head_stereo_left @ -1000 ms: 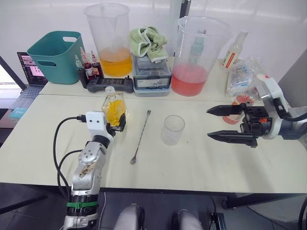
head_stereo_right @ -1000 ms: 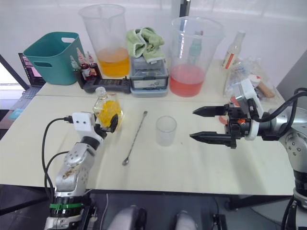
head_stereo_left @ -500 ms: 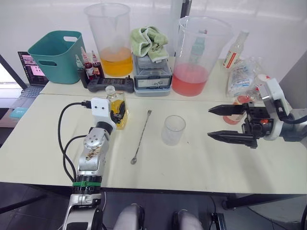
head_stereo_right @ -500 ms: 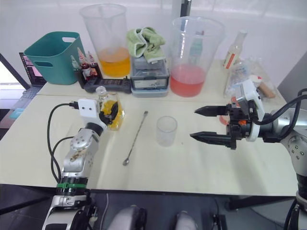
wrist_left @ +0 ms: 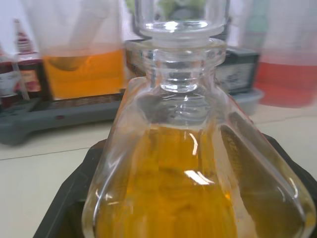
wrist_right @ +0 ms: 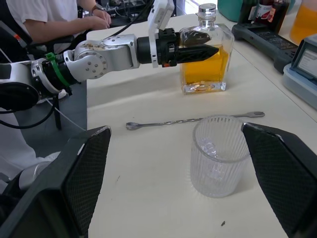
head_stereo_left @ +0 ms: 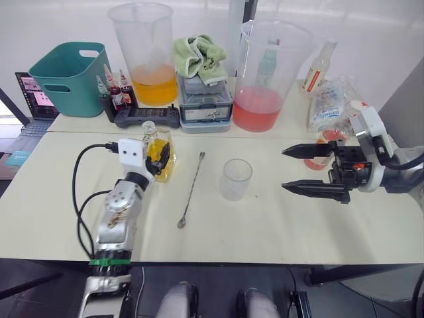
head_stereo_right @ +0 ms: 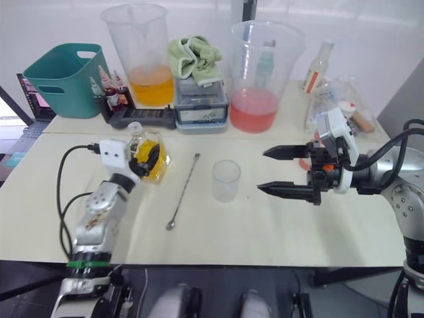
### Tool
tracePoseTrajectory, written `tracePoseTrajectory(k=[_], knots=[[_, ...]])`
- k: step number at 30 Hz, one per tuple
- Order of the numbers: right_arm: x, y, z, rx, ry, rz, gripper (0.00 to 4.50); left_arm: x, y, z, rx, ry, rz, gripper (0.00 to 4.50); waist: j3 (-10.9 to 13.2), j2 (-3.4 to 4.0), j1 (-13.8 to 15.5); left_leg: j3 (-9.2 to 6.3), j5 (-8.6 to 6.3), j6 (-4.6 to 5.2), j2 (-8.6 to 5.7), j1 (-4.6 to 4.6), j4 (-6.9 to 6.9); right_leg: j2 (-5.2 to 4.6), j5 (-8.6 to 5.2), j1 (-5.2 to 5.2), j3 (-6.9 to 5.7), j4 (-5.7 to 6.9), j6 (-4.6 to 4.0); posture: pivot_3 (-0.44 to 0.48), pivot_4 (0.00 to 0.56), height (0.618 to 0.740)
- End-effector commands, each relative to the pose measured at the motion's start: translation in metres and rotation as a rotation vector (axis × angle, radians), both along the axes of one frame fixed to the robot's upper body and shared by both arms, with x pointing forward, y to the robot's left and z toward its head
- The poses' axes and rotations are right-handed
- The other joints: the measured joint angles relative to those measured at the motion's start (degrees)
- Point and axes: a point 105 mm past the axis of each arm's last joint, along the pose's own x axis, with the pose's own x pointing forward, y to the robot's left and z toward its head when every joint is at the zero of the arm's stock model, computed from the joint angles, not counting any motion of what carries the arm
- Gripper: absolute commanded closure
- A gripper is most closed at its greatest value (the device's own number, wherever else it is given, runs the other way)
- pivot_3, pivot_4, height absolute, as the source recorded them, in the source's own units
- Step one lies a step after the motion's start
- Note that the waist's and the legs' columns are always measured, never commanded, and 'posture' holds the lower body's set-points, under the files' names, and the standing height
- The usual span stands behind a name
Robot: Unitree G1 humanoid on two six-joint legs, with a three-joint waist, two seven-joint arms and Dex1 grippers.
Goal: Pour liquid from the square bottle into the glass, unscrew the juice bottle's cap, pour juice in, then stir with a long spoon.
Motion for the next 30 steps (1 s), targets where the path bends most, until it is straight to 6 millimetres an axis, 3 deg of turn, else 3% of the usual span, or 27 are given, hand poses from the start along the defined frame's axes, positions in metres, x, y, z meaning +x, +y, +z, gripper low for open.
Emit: tracePoseTrajectory(k=[1, 7, 14, 20, 24, 30], knots=[[-0.001, 0.003, 0.009, 0.007, -0.036, 0.042, 0.0, -0.04, -0.021, 0.043, 0.036, -0.141, -0.267, 1.67, 0.0, -0.01, -0.2, 0.0, 0.01, -0.02, -0.02, -0.06, 0.0, -0.02, 0.0, -0.05, 0.0, -0.01, 0.01, 0.0, 0.15, 0.739], [-0.003, 0.006, 0.011, 0.0, -0.009, 0.095, 0.0, -0.079, -0.021, 0.054, 0.123, -0.093, -0.541, 1.67, 0.0, 0.0, -0.1, -0.04, -0.17, 0.3, 0.01, -0.19, 0.0, 0.03, 0.1, -0.06, -0.03, -0.37, 0.02, 0.0, 0.15, 0.739], [-0.008, 0.007, 0.009, -0.005, -0.006, 0.112, 0.0, -0.114, -0.052, 0.052, 0.207, -0.012, -0.892, 1.67, 0.1, 0.01, 0.1, -0.01, -0.03, 0.05, -0.01, -0.18, 0.0, 0.05, 0.13, -0.02, -0.02, -0.43, 0.06, 0.0, 0.15, 0.739], [-0.009, 0.005, 0.012, 0.003, -0.028, 0.078, 0.0, -0.109, -0.077, 0.05, 0.288, -0.043, -0.994, 1.67, 0.1, 0.01, 0.5, -0.01, -0.12, 0.24, 0.0, -0.16, 0.02, 0.3, 0.15, 0.05, 0.02, -0.42, 0.08, 0.0, 0.15, 0.739], [-0.013, -0.002, 0.014, -0.004, -0.057, 0.002, 0.0, -0.096, -0.106, 0.038, 0.3, -0.063, -1.093, 1.67, 0.0, 0.03, 1.0, 0.0, -0.12, 0.25, 0.0, -0.14, 0.06, 0.34, 0.16, 0.08, 0.05, -0.4, 0.08, 0.0, 0.15, 0.739], [-0.023, -0.009, 0.014, -0.009, -0.066, -0.073, 0.0, -0.081, -0.128, 0.021, 0.298, -0.09, -1.165, 1.67, 0.0, 0.02, 1.0, 0.01, -0.2, 0.39, 0.02, -0.18, 0.29, 0.39, 0.18, 0.14, 0.06, -0.42, 0.11, 0.0, 0.15, 0.739]])
